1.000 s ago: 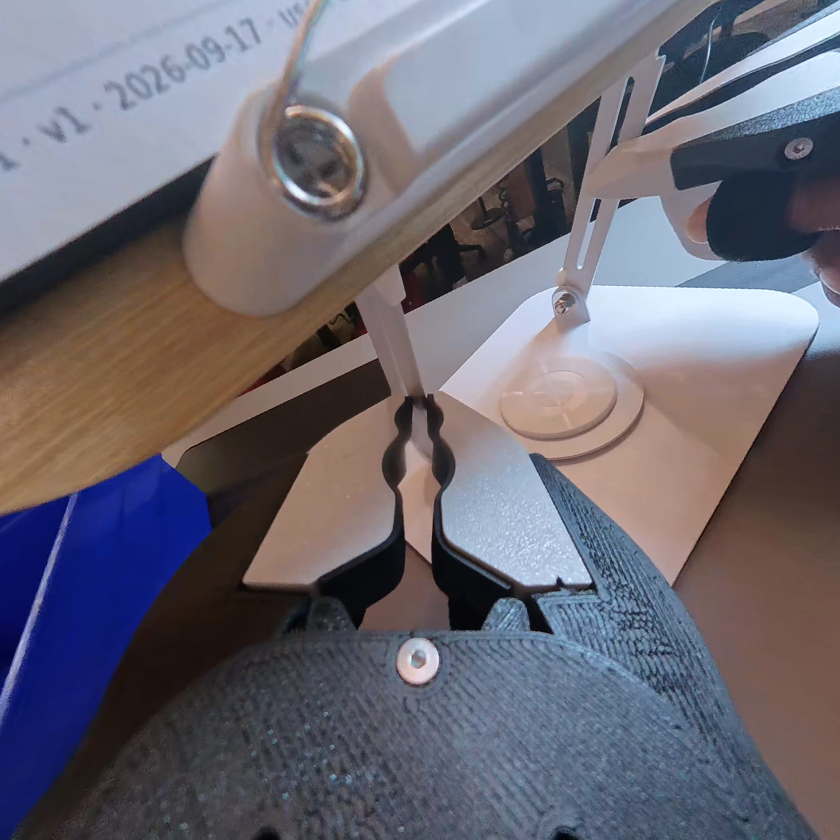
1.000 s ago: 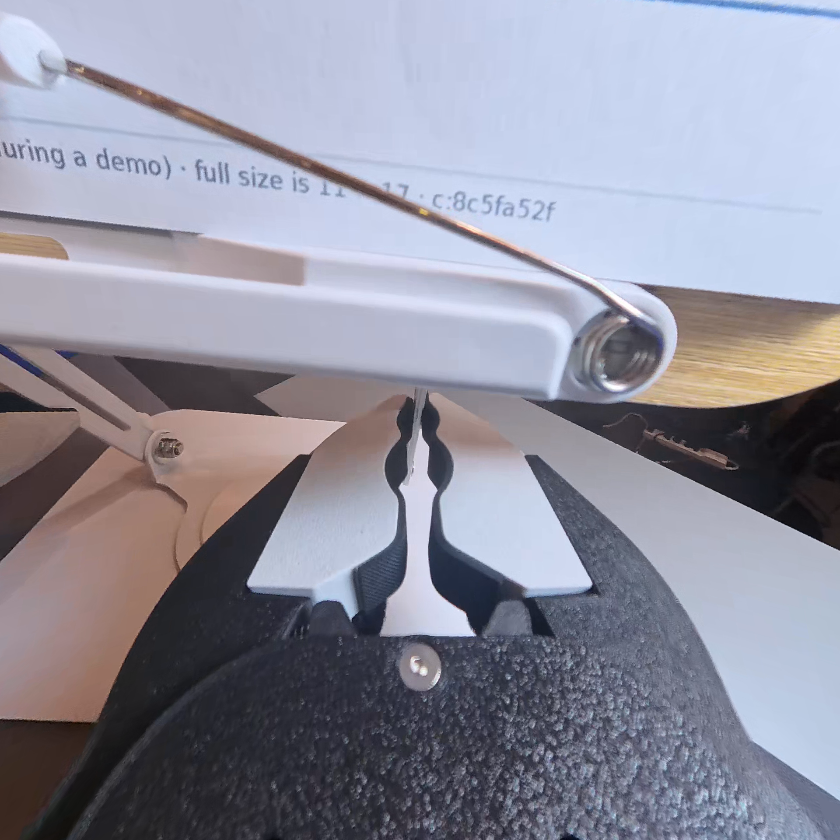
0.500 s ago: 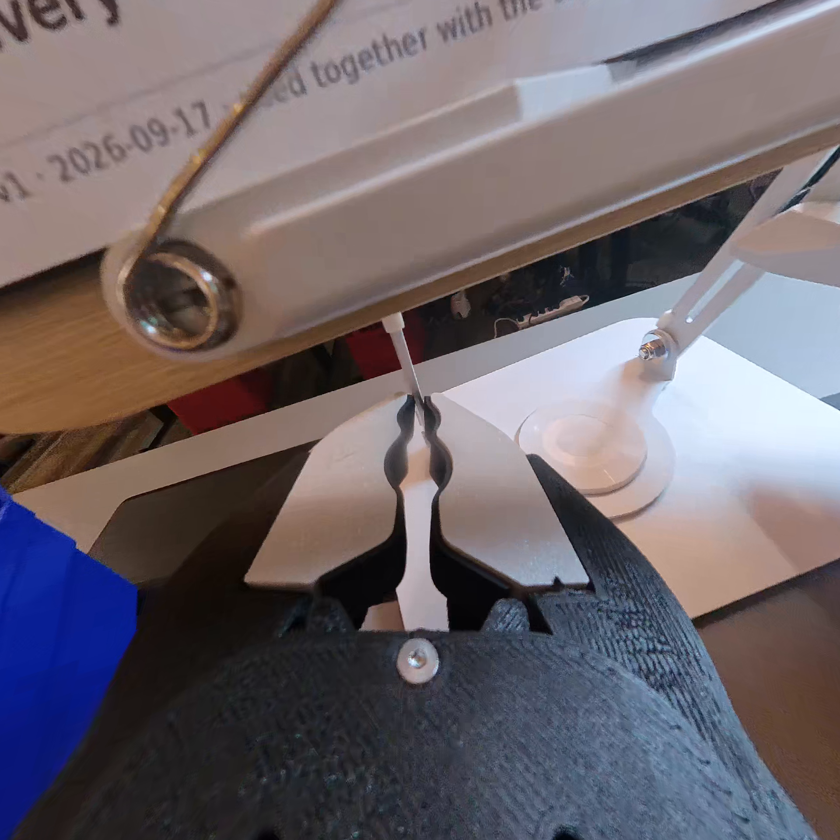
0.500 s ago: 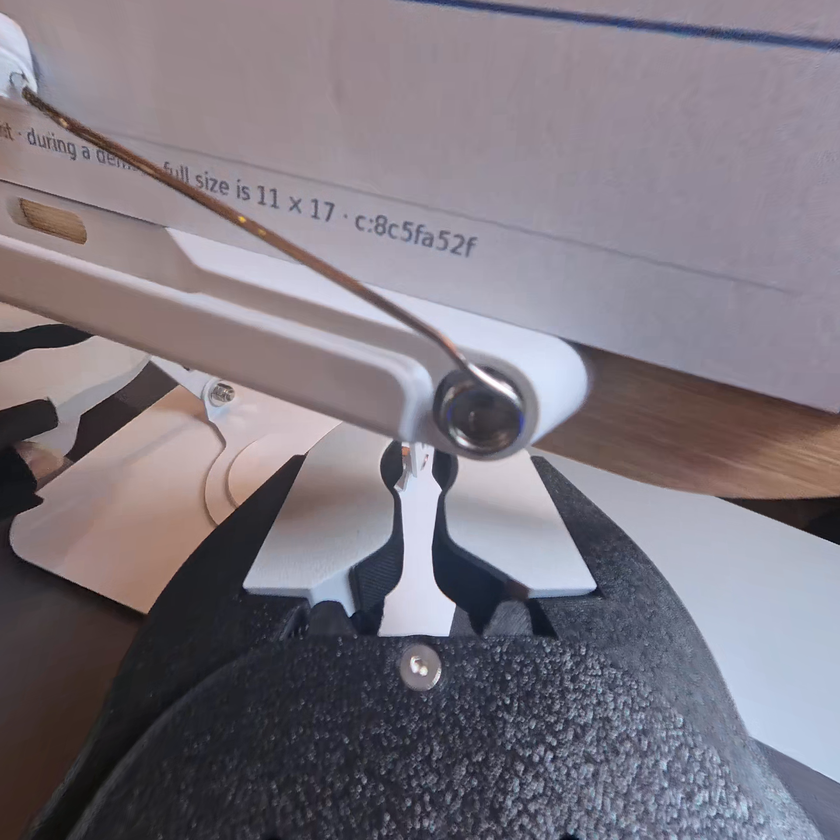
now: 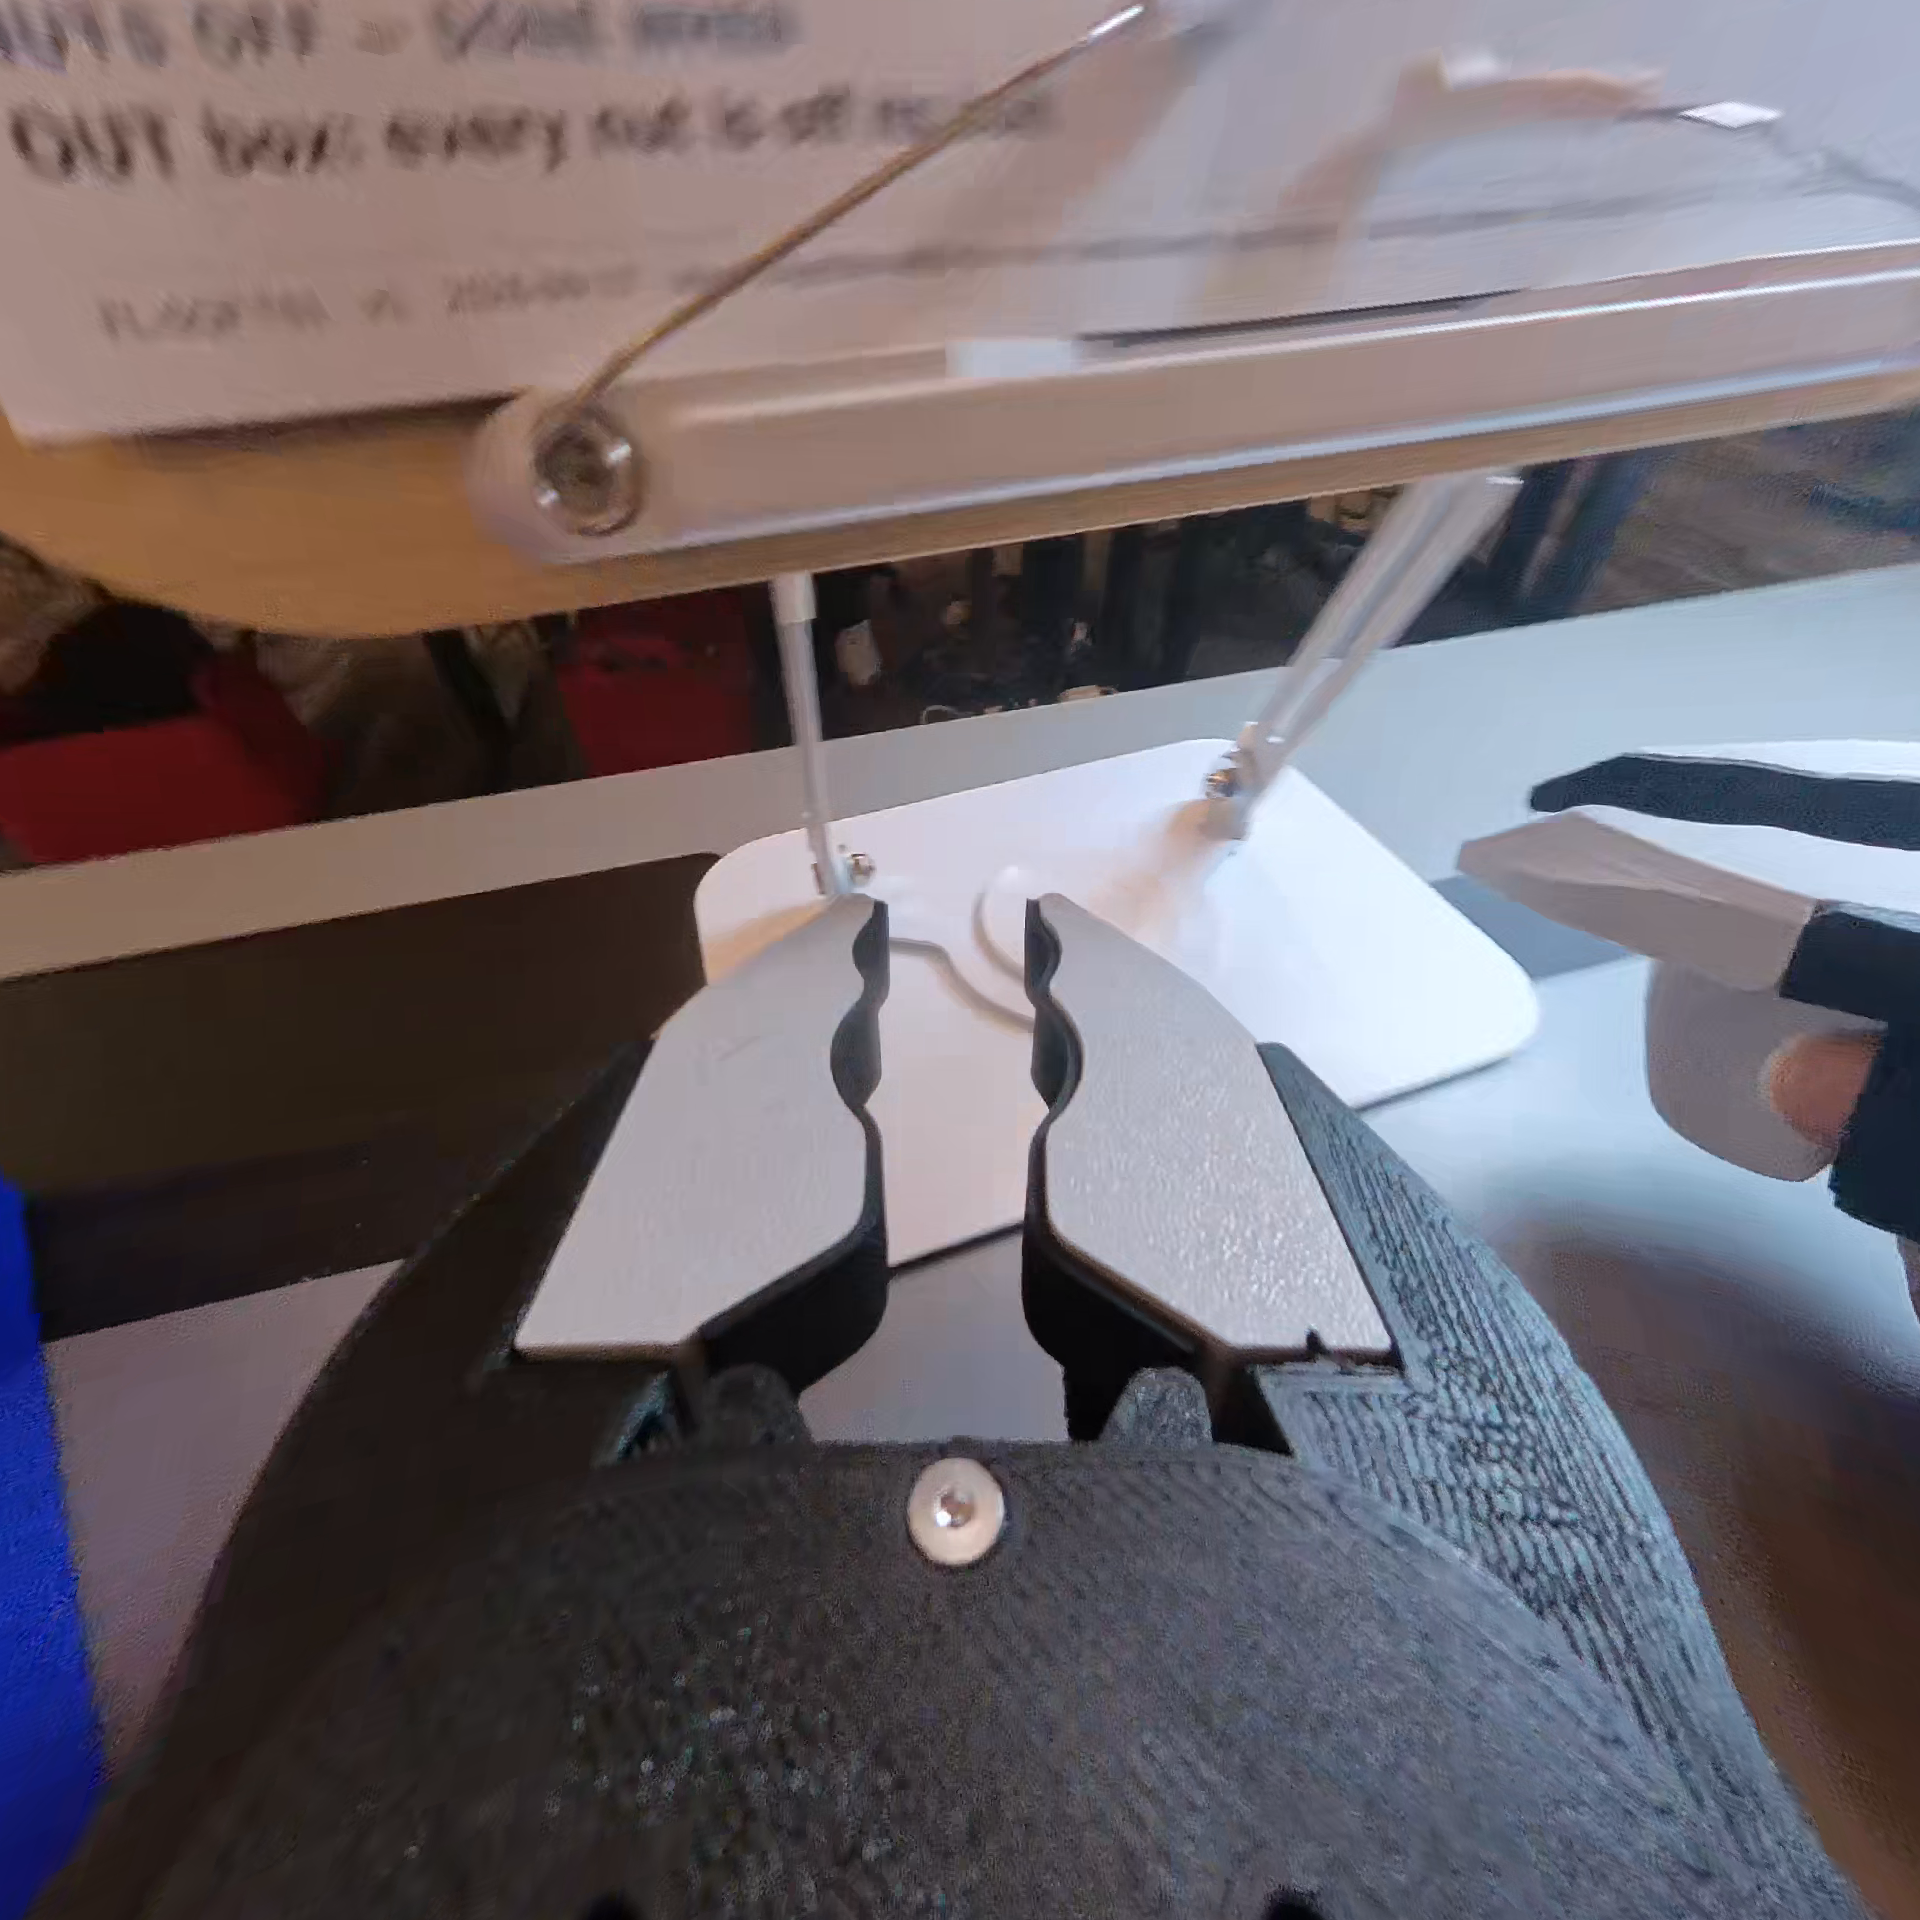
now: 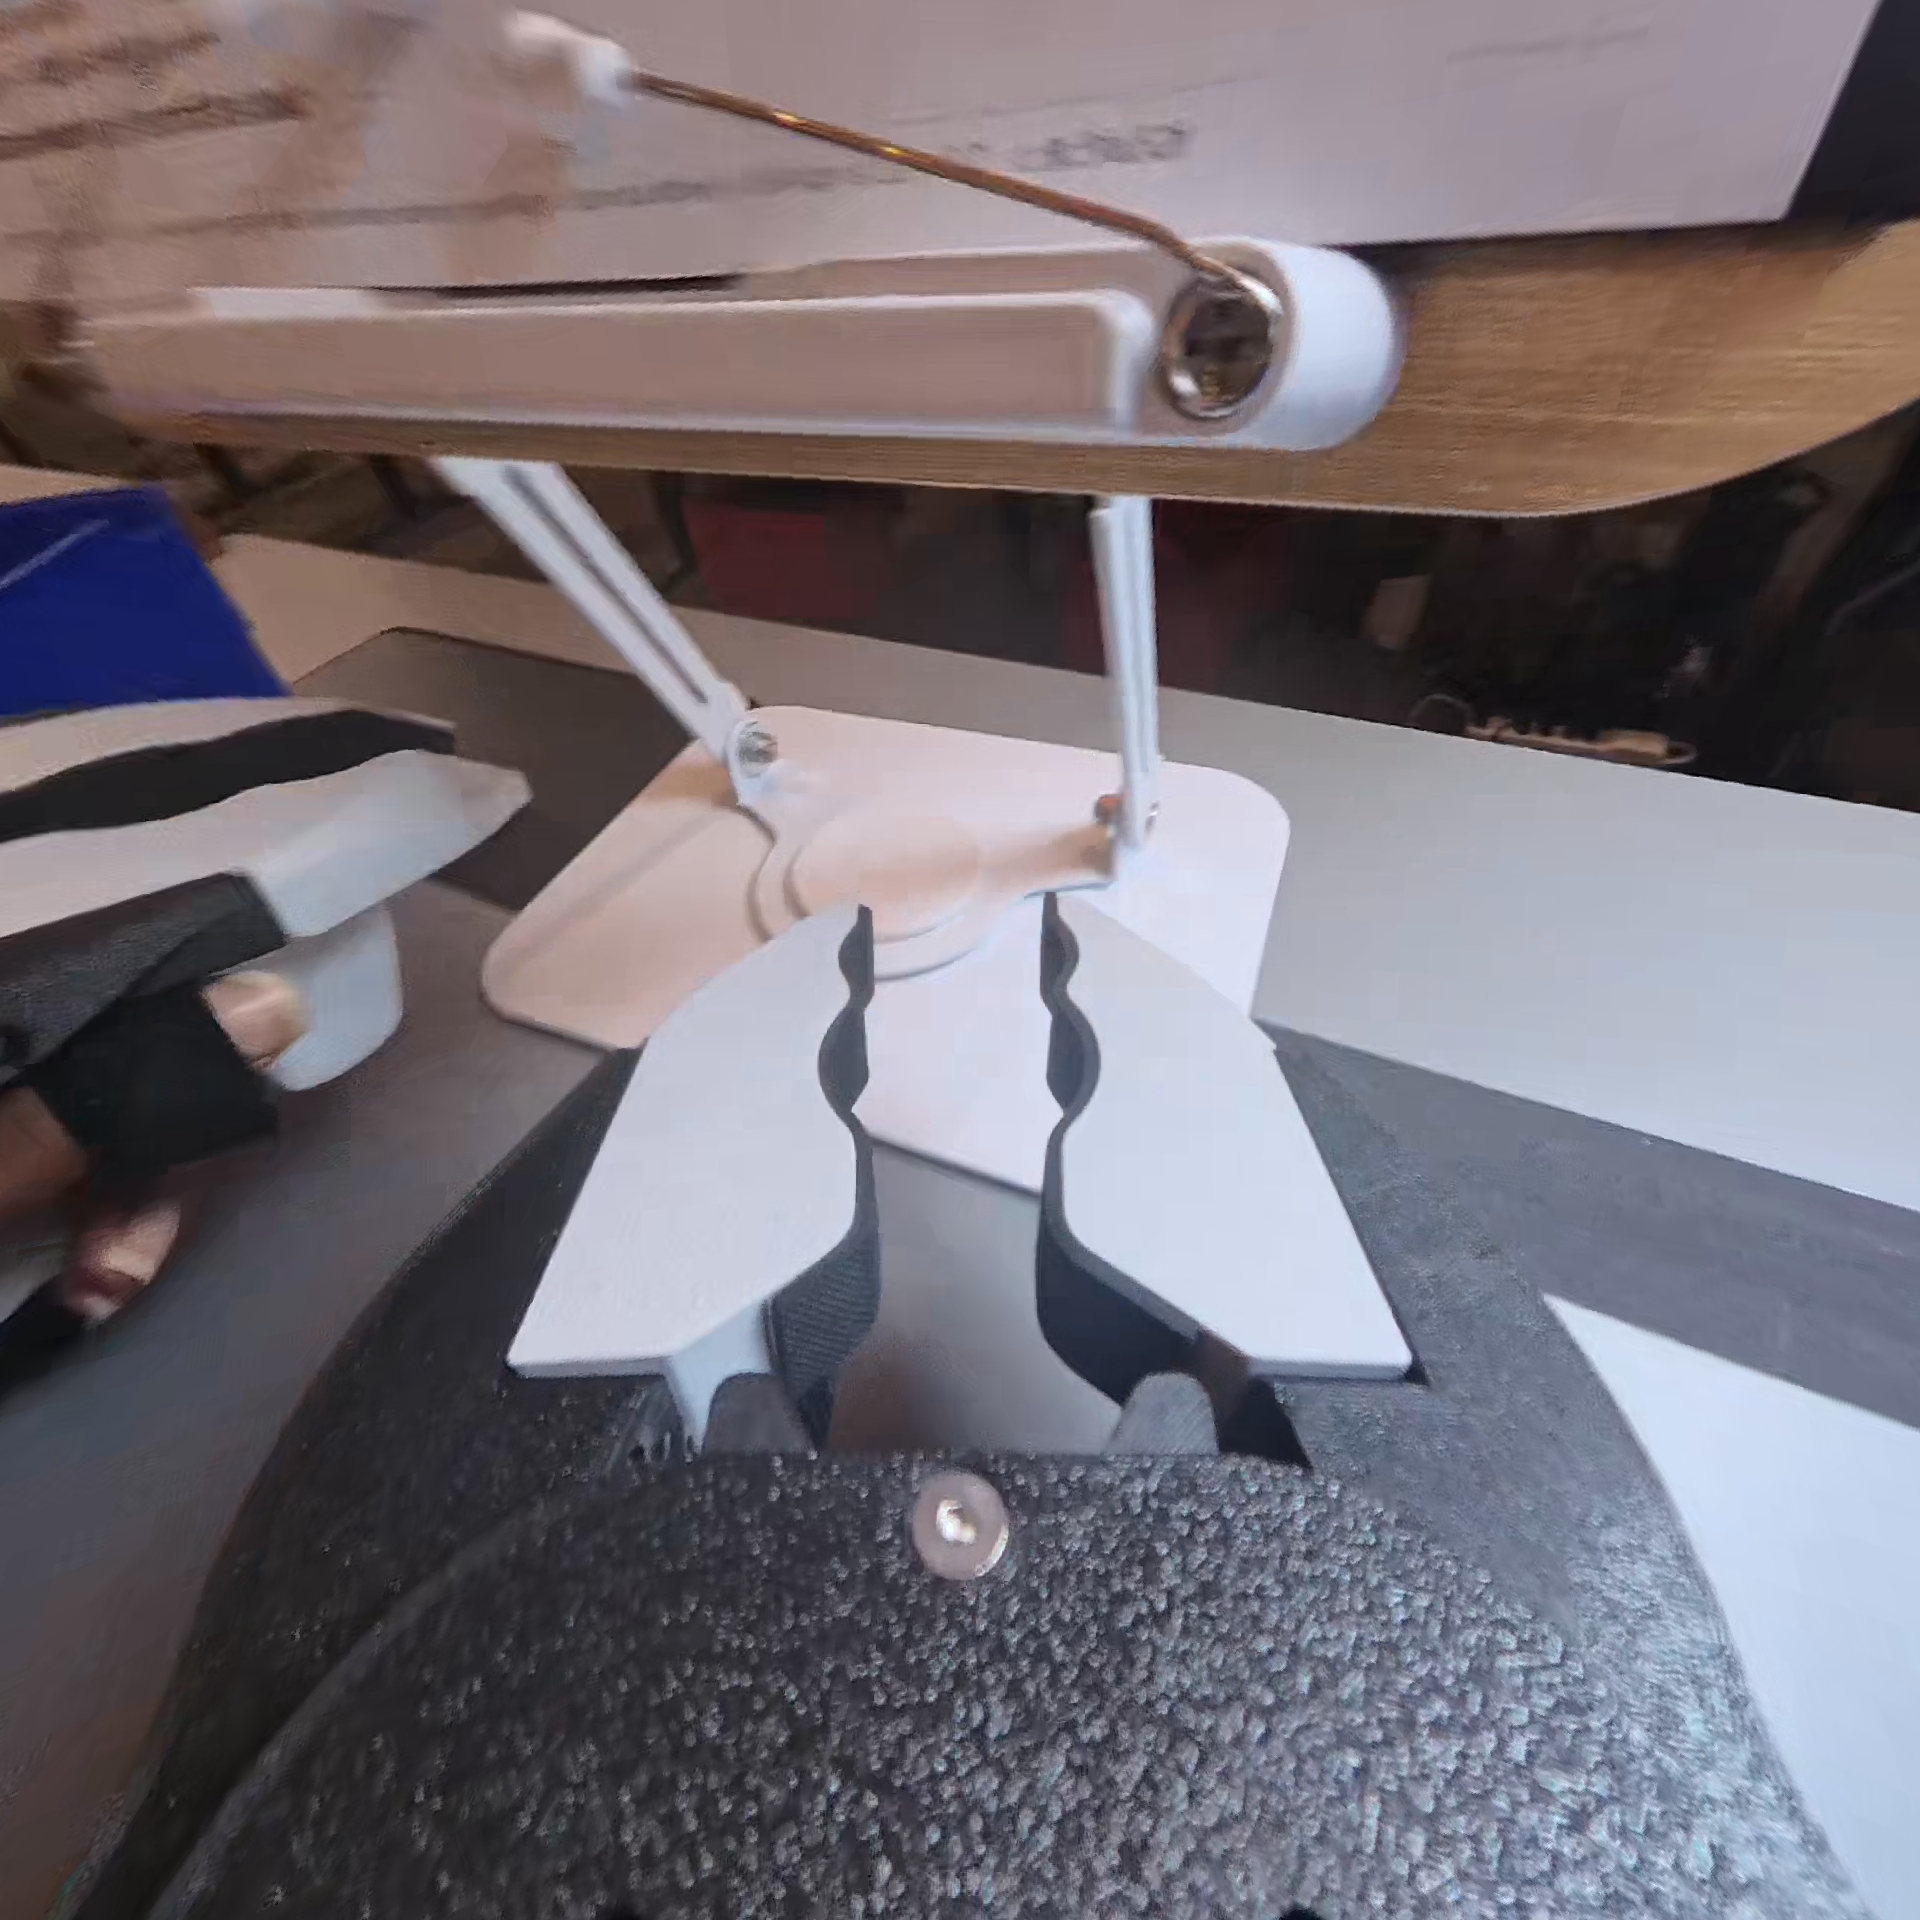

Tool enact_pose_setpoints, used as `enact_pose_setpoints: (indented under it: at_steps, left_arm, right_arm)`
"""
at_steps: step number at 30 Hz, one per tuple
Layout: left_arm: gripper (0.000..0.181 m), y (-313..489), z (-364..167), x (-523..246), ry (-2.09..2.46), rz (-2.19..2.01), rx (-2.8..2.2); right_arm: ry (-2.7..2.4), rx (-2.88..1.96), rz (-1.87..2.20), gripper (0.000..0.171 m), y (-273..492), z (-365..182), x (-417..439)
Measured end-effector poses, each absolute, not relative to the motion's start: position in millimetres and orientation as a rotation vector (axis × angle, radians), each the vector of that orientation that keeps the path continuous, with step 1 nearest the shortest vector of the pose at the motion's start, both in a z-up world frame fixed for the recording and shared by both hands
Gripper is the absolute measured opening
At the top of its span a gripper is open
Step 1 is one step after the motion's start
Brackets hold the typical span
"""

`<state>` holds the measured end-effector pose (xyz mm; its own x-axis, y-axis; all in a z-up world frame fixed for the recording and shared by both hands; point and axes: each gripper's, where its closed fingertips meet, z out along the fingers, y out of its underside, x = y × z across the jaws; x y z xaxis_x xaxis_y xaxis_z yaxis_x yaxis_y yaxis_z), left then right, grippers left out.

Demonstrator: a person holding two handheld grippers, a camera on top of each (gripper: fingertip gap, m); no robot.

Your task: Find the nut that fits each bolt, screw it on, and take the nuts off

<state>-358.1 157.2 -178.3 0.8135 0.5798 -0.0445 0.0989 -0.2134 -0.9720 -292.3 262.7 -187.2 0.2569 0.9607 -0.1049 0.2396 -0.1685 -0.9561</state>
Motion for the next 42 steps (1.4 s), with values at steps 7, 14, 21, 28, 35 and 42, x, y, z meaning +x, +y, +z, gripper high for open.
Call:
enact_pose_setpoints:
  at_steps: [7, 14, 21, 28, 35, 42]
  left_arm:
    - [0.022, 94, -131, -192, -0.085, 0.242, -1.795]
    - [0.014, 3, -135, -110, -0.049, 0.080, -1.744]
    - [0.006, -24, -166, -94, 0.016, 0.160, -1.799]
    - [0.015, -15, -215, -66, 0.124, -0.017, -2.038]
    - [0.014, -14, -218, -65, 0.142, -0.030, -2.047]
    - [0.011, -17, -220, -75, 0.129, -0.042, -2.042]
  right_arm:
    - [-1.711, -1.220, 1.240, 0.030, 119, -153, -138]
    - [-2.136, -1.205, 1.138, 0.032, 62, -210, 15]
    - [-2.306, -1.298, 0.952, 0.029, 46, -255, 37]
    - [-2.373, -1.283, 0.899, 0.022, 46, -257, 28]
    - [-2.356, -1.127, 0.973, 0.029, 12, -241, -4]
    - [-2.433, -0.972, 0.789, 0.015, -9, -258, -20]
